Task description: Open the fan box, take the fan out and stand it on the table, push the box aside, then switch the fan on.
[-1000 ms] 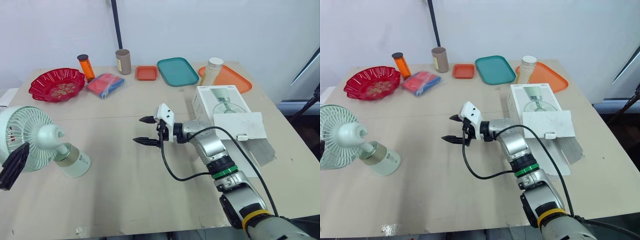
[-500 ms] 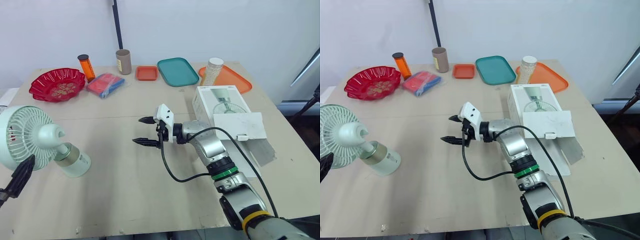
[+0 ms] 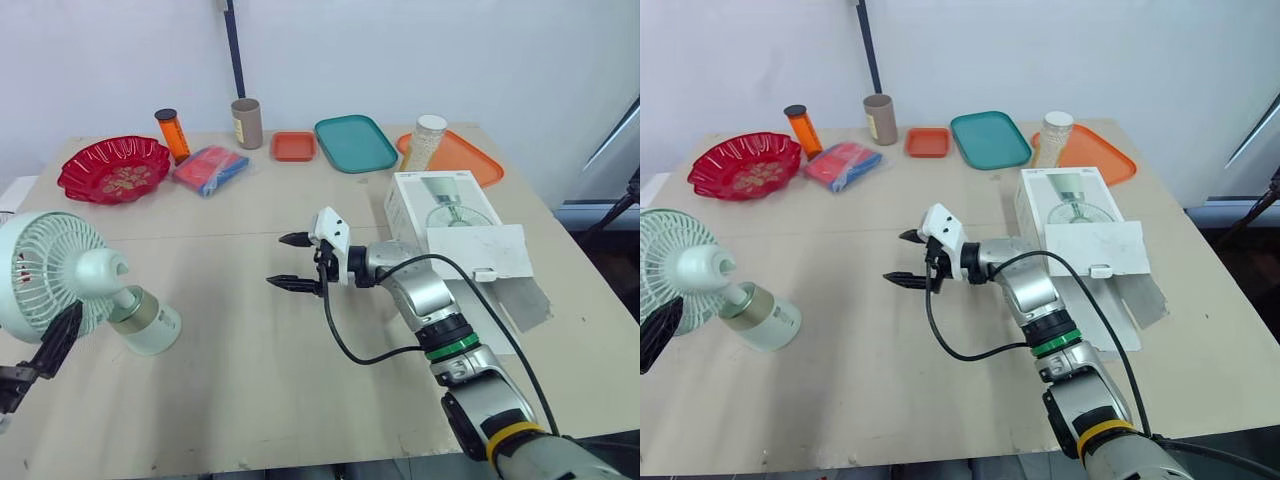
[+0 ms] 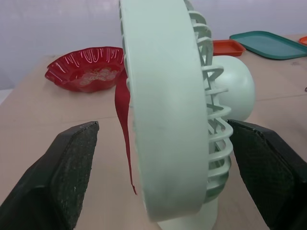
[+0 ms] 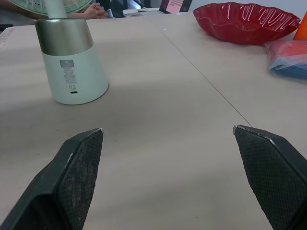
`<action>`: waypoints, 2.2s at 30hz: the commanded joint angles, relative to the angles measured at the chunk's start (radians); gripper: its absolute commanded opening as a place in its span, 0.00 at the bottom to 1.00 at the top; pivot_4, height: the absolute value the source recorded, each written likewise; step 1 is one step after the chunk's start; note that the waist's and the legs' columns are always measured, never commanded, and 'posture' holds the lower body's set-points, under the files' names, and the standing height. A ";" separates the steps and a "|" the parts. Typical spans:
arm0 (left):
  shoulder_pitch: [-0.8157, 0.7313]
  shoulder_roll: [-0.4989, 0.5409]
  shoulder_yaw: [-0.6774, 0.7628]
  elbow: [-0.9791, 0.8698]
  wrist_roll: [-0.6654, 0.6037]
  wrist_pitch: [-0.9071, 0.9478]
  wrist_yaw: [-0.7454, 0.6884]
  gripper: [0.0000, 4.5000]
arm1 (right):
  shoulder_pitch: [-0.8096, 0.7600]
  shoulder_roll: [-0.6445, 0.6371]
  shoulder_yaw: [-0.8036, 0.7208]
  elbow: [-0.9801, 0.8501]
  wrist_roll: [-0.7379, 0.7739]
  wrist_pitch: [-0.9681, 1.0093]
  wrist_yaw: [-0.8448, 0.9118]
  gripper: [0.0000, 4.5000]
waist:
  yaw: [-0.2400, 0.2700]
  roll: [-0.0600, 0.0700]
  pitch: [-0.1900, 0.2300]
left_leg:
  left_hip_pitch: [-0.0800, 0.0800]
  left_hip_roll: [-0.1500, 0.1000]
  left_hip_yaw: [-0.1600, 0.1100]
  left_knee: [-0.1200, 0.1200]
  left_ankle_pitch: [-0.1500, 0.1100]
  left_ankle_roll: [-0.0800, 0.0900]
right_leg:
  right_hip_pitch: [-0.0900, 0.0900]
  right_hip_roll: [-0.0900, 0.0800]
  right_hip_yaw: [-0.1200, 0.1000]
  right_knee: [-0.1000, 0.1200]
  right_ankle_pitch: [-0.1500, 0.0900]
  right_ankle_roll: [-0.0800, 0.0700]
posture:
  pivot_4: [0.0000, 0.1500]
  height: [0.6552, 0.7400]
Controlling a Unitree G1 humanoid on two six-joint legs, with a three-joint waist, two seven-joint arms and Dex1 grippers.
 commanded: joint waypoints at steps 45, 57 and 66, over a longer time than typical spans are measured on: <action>-0.711 0.201 -0.379 0.131 0.030 0.162 0.016 0.42 | -0.007 -0.032 -0.083 -0.178 0.039 0.114 -0.134 1.00 | 0.000 -0.003 0.001 | -0.004 0.000 -0.002 0.000 0.000 -0.007 | -0.004 -0.001 -0.001 0.001 0.001 0.000 | 1.00 1.00; -0.814 0.191 -0.469 0.121 0.044 0.241 0.093 0.42 | -0.009 0.037 -0.056 -0.427 0.070 0.398 -0.314 1.00 | 0.001 -0.003 0.001 | -0.008 -0.001 0.000 0.001 0.002 -0.009 | -0.012 -0.001 0.001 0.008 0.002 0.000 | 1.00 1.00; -0.860 0.165 -0.531 0.108 0.101 0.285 0.131 0.42 | -0.035 0.109 -0.019 -0.383 0.064 0.423 -0.371 1.00 | 0.000 -0.003 0.001 | -0.009 -0.001 0.002 0.001 0.002 -0.009 | -0.014 -0.001 0.001 0.009 0.002 -0.001 | 1.00 1.00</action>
